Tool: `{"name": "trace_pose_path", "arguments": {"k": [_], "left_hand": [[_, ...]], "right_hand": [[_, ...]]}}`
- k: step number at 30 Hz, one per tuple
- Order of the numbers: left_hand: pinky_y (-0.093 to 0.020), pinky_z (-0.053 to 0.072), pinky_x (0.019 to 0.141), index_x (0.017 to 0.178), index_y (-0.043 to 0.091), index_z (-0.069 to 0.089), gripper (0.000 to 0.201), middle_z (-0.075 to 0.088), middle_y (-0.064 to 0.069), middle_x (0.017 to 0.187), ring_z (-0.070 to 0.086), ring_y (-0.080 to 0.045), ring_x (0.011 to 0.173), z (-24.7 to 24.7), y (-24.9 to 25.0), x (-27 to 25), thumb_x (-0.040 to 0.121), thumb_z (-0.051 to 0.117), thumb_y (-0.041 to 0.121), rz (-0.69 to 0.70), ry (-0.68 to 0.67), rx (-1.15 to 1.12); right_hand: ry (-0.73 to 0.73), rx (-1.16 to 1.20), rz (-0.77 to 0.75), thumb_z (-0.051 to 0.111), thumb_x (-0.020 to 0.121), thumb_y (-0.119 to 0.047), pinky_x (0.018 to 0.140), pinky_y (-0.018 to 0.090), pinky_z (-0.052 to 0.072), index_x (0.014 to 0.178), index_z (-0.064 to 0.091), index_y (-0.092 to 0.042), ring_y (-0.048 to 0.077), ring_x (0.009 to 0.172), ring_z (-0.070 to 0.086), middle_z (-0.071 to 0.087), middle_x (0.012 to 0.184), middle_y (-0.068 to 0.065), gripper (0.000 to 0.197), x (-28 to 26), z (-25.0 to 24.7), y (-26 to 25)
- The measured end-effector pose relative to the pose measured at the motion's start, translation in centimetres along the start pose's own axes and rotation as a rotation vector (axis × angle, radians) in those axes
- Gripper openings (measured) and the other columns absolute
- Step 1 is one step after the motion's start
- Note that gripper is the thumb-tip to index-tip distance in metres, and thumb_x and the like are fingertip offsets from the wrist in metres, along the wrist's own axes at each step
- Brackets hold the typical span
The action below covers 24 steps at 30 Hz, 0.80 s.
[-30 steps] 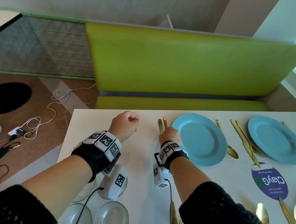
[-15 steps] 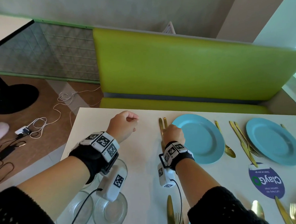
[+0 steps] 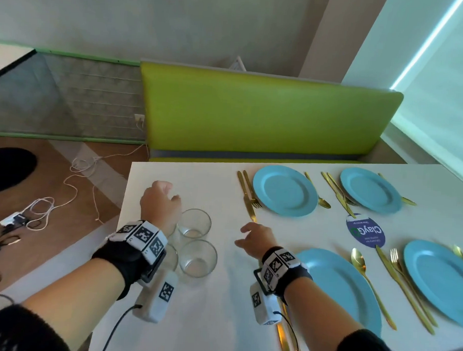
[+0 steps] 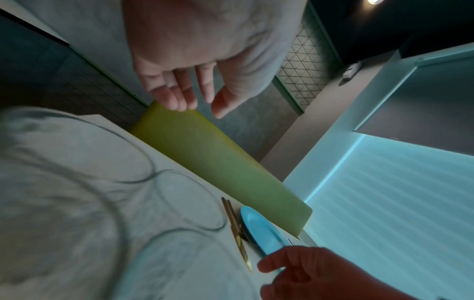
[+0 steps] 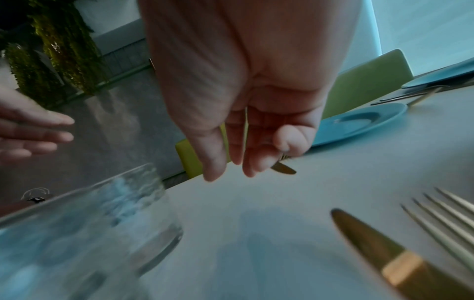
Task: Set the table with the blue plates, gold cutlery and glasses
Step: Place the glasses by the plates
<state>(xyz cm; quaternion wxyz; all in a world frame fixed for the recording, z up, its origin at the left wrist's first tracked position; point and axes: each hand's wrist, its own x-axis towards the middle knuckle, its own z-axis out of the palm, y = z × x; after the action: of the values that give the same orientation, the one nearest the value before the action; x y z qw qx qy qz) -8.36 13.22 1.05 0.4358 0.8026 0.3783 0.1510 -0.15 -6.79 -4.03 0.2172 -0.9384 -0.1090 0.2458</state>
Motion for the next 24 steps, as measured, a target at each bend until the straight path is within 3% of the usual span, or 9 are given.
{"name": "trace_pose_path", "arguments": {"k": [2,5,7,9,12,15,18,21,24], "left_hand": [[-0.040,0.040,0.099,0.122,-0.002,0.054,0.038,0.056,-0.023,0.127,0.050,-0.038,0.120,-1.9,-2.3,-0.3,0.084,0.053,0.002,-0.040,0.070,0.003],[-0.050,0.045,0.092,0.107,-0.016,0.058,0.030,0.060,-0.033,0.114,0.055,-0.047,0.109,-4.5,-6.4,-1.0,0.079,0.050,-0.005,-0.121,0.077,0.005],[-0.050,0.046,0.091,0.109,-0.015,0.059,0.031,0.063,-0.032,0.113,0.058,-0.047,0.106,-5.6,-9.4,-1.4,0.081,0.050,-0.005,-0.195,-0.022,0.058],[-0.043,0.048,0.091,0.123,-0.003,0.055,0.038,0.060,-0.026,0.123,0.057,-0.041,0.111,-6.2,-11.8,-2.2,0.087,0.049,0.001,-0.271,-0.200,0.103],[-0.033,0.045,0.090,0.143,0.009,0.034,0.069,0.044,-0.018,0.142,0.048,-0.033,0.125,-5.9,-13.6,-4.2,0.080,0.062,0.000,-0.360,-0.466,0.121],[-0.035,0.039,0.105,0.147,0.013,0.027,0.115,0.036,-0.014,0.148,0.040,-0.028,0.133,-4.9,-14.2,-5.5,0.044,0.078,0.012,-0.292,-0.571,0.037],[-0.034,0.034,0.108,0.146,0.015,0.029,0.124,0.037,-0.009,0.149,0.036,-0.022,0.137,-3.5,-14.4,-6.2,0.038,0.091,0.018,-0.258,-0.539,-0.072],[-0.031,0.036,0.108,0.143,0.019,0.033,0.106,0.045,-0.007,0.143,0.041,-0.020,0.134,-2.3,-14.1,-6.9,0.054,0.091,0.019,-0.253,-0.455,-0.046],[-0.025,0.036,0.096,0.140,0.018,0.037,0.095,0.050,-0.007,0.136,0.046,-0.020,0.128,-1.7,-13.6,-7.6,0.060,0.088,0.021,-0.245,-0.387,-0.064]], "right_hand": [[-0.046,0.022,-0.013,0.070,0.082,-0.029,0.097,0.027,0.047,0.124,0.056,-0.017,0.018,0.109,0.060,0.065,0.108,0.004,0.046,-2.5,1.4,-0.6],[-0.105,0.030,-0.036,0.074,0.079,-0.030,0.094,0.023,0.043,0.133,0.046,-0.020,0.017,0.114,0.057,0.062,0.121,0.004,0.063,-5.2,3.4,-1.4],[-0.131,0.047,-0.050,0.078,0.075,-0.029,0.093,0.022,0.042,0.139,0.038,-0.019,0.017,0.117,0.055,0.058,0.127,0.005,0.077,-6.2,5.0,-1.7],[-0.131,0.043,-0.064,0.080,0.072,-0.027,0.098,0.025,0.040,0.141,0.034,-0.018,0.019,0.121,0.050,0.054,0.131,0.005,0.084,-6.7,6.5,-1.9],[-0.076,0.081,-0.075,0.084,0.065,-0.029,0.105,0.030,0.037,0.141,0.032,-0.018,0.021,0.128,0.044,0.049,0.136,0.004,0.093,-6.8,8.1,-2.2],[-0.004,0.166,-0.073,0.088,0.056,-0.035,0.106,0.033,0.039,0.140,0.033,-0.019,0.023,0.126,0.045,0.050,0.135,0.004,0.102,-6.5,9.1,-2.5],[0.077,0.237,-0.088,0.090,0.054,-0.036,0.103,0.031,0.039,0.138,0.036,-0.020,0.021,0.123,0.048,0.055,0.131,0.001,0.101,-6.2,10.1,-2.5],[0.137,0.279,-0.091,0.089,0.055,-0.034,0.098,0.028,0.039,0.133,0.040,-0.021,0.019,0.120,0.050,0.058,0.126,-0.002,0.093,-6.1,10.8,-2.5],[0.169,0.262,-0.091,0.087,0.059,-0.034,0.094,0.027,0.039,0.128,0.043,-0.020,0.019,0.117,0.050,0.060,0.121,-0.003,0.083,-6.1,11.2,-2.6]]}}
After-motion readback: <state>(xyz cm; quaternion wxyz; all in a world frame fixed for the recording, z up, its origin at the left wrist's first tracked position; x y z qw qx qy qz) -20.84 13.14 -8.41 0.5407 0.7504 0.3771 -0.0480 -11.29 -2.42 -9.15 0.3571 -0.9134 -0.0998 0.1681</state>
